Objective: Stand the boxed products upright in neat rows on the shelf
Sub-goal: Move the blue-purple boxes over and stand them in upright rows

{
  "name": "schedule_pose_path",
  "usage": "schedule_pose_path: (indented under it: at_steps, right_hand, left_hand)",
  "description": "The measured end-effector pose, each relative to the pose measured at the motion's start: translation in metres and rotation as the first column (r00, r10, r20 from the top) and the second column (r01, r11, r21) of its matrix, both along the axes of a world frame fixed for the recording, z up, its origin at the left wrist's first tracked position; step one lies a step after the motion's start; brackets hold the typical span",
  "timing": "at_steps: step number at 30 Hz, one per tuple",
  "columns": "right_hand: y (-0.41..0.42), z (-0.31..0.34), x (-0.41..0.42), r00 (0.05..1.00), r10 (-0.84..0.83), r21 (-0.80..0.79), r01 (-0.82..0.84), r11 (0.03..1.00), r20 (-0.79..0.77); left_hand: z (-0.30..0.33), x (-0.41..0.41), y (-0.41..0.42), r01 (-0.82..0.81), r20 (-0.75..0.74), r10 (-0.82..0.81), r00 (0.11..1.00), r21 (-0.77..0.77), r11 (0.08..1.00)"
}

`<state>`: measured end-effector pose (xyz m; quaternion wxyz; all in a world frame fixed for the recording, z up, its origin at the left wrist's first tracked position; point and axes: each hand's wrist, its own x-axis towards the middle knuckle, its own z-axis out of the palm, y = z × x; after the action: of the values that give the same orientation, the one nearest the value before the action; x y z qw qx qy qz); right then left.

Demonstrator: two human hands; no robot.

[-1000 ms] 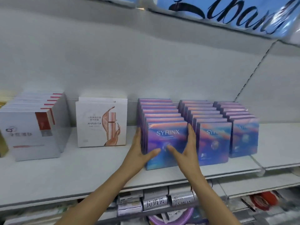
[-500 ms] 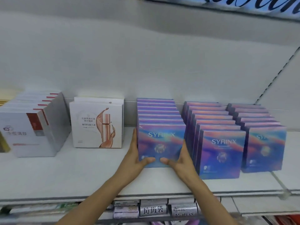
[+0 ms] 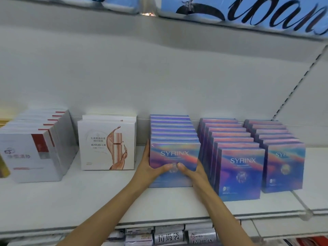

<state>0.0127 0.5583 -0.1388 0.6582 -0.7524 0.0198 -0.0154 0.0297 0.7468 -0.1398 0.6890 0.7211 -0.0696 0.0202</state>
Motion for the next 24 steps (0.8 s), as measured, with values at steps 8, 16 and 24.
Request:
schedule_pose_path:
  at_steps: [8, 16, 24]
  right_hand:
    - [0.006, 0.003, -0.004, 0.998, -0.032, -0.069, 0.035, 0.997, 0.049]
    - [0.001, 0.012, -0.013, 0.983, 0.013, -0.168, 0.018, 0.986, 0.181]
    - [-0.063, 0.04, -0.058, 0.842, 0.188, -0.432, 0.06, 0.9, 0.506]
  left_hand:
    - [0.002, -0.006, -0.001, -0.047, 0.049, 0.046, 0.998, 0.024, 0.999]
    - [0.003, -0.032, -0.018, -0.303, 0.14, 0.303, 0.943, -0.019, 0.953]
    - [0.028, -0.084, -0.095, -0.547, 0.652, 0.36, 0.667, 0.101, 0.831]
